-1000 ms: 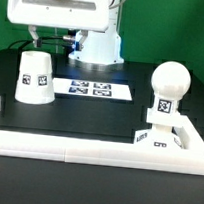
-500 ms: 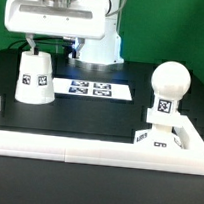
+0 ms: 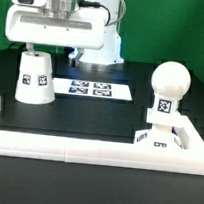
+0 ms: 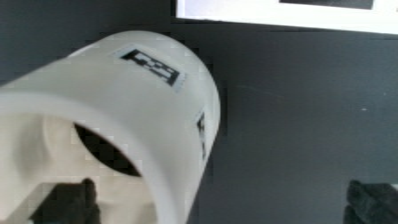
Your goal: Assemble lamp
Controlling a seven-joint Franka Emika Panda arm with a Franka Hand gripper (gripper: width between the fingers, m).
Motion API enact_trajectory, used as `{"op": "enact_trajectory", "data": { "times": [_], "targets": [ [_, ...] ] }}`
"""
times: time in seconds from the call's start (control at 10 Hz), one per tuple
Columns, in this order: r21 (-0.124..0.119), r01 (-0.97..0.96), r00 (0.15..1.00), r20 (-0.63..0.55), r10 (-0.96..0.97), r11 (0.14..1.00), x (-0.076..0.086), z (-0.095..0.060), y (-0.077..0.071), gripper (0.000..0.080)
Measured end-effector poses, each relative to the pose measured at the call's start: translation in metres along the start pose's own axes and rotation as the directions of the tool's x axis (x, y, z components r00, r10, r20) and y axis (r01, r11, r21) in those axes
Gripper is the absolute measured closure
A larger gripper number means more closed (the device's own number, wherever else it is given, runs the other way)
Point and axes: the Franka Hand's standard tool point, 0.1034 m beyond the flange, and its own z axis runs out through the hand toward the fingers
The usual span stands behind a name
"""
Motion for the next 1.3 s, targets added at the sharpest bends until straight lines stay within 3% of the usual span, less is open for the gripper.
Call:
{"op": "enact_trajectory", "data": {
  "times": [0.1, 0.2, 0.4, 0.5, 0.6, 0.7, 1.2, 1.3],
  "targets": [
    [0.0, 0.0, 1.0, 0.011, 0.0, 1.0, -0.0025, 0.0045, 0.0001, 0.0195],
    [0.0, 0.001, 1.0, 0.016, -0.001, 1.0, -0.0036, 0.0065, 0.0, 0.0195],
    [0.0, 0.001, 1.0, 0.016, -0.001, 1.0, -0.0035, 0.0065, -0.0001, 0.0513],
    [0.0, 0.001, 1.0, 0.016, -0.001, 1.0, -0.0036, 0.0066, -0.0001, 0.0513],
    [0.0, 0.001, 1.0, 0.016, -0.001, 1.0, -0.0036, 0.0067, -0.0002, 0.0693],
    [0.0, 0.002, 1.0, 0.014, -0.002, 1.0, -0.0026, 0.0059, -0.0003, 0.0756],
    [0.0, 0.0, 1.0, 0.014, 0.0, 1.0, -0.0023, 0.0057, -0.001, 0.0756],
    [0.003, -0.018, 1.0, 0.021, 0.018, 1.0, -0.0001, 0.0029, -0.0094, 0.0756]
  ]
}}
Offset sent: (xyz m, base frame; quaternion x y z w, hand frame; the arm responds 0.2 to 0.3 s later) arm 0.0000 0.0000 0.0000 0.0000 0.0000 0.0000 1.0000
